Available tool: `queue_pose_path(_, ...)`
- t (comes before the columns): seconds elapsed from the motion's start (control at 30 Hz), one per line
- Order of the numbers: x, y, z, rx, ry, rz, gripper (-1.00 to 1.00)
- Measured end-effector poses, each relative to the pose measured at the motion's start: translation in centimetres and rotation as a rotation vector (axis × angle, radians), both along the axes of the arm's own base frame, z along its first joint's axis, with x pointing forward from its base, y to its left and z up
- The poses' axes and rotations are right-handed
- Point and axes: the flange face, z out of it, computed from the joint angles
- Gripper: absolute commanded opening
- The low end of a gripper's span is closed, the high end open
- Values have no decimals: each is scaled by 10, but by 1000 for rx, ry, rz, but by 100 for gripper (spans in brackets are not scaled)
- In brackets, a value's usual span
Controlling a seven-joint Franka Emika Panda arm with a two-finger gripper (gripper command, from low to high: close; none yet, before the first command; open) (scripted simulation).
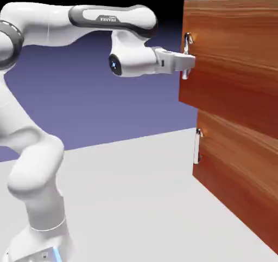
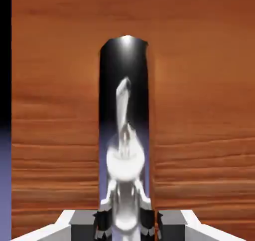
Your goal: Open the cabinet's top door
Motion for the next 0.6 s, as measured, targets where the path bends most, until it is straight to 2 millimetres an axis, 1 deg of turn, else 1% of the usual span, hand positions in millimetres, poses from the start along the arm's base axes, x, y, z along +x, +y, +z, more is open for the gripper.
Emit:
queue_pose_path(0.07, -9, -5, 0, 0, 0, 20, -100)
queue_pose_path(0.27, -45, -26, 0, 0, 0, 100, -100)
queue_pose_path(0.6, -106, -72, 0, 0, 0, 243, -100)
